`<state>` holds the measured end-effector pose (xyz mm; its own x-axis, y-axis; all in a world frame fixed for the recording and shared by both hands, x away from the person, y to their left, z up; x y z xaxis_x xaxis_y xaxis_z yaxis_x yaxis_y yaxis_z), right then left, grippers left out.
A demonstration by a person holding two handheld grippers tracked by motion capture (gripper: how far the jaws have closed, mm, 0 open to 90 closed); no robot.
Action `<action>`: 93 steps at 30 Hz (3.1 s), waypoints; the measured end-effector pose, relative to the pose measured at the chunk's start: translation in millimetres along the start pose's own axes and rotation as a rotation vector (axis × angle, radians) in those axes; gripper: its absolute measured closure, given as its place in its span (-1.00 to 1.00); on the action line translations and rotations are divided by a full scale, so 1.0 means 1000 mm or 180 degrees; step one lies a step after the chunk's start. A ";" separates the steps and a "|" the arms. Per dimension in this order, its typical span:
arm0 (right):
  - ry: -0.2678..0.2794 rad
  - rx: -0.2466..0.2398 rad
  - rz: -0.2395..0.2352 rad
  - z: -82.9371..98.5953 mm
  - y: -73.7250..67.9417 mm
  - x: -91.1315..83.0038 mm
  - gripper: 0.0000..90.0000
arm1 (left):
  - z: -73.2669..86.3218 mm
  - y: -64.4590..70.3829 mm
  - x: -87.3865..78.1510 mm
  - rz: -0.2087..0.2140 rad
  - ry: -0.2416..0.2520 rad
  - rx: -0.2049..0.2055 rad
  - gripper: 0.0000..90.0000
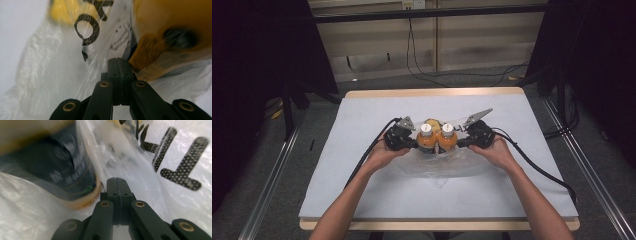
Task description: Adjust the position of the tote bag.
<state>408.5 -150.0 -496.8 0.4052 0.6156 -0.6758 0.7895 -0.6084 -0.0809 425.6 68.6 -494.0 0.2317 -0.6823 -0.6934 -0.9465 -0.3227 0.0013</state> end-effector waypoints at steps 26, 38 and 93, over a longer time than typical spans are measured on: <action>-0.0815 -0.0659 0.0557 0.018 0.005 0.007 1.00 | 0.035 0.002 -0.006 -0.0421 -0.0503 0.0395 1.00; -0.1153 -0.0773 0.0681 0.028 0.013 -0.008 1.00 | 0.055 -0.009 -0.027 -0.0620 -0.0702 0.0485 1.00; -0.1228 -0.0740 0.0393 0.028 0.011 -0.010 1.00 | 0.073 -0.021 -0.045 -0.0599 -0.0528 0.0193 1.00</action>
<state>400.0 -176.8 -511.5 0.3364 0.2877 -0.8967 0.8464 -0.5099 0.1539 419.0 153.9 -515.6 0.3697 -0.4955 -0.7860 -0.9031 -0.3906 -0.1785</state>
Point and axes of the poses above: each handheld gripper's, and its own axes: x roughly forward along the jaws, z roughly out of its underside, y roughly to its right, the point moved 6 cm from there along x, roughly forward along the jaws, and after that the axes turned 6 degrees about y, right-handed, at the moved point
